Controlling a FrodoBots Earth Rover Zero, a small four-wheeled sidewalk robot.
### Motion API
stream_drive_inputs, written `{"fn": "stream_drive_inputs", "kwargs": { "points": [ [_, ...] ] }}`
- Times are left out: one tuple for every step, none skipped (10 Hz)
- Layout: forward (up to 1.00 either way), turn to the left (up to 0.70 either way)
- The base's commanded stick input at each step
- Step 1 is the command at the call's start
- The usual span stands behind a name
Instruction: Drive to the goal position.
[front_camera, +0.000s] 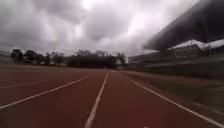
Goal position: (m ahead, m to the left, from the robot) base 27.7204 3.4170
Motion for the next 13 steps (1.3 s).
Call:
{"fn": "stream_drive_inputs", "kwargs": {
  "points": [
    [0.70, 0.00],
    [0.70, 0.00],
    [0.70, 0.00],
    [0.70, 0.00],
    [0.70, 0.35],
    [0.70, 0.35],
    [0.70, 0.35],
    [0.70, 0.35],
    [0.70, 0.00],
    [0.70, 0.00],
    [0.70, 0.00],
    [0.70, 0.00],
    [0.70, 0.00]
  ]
}}
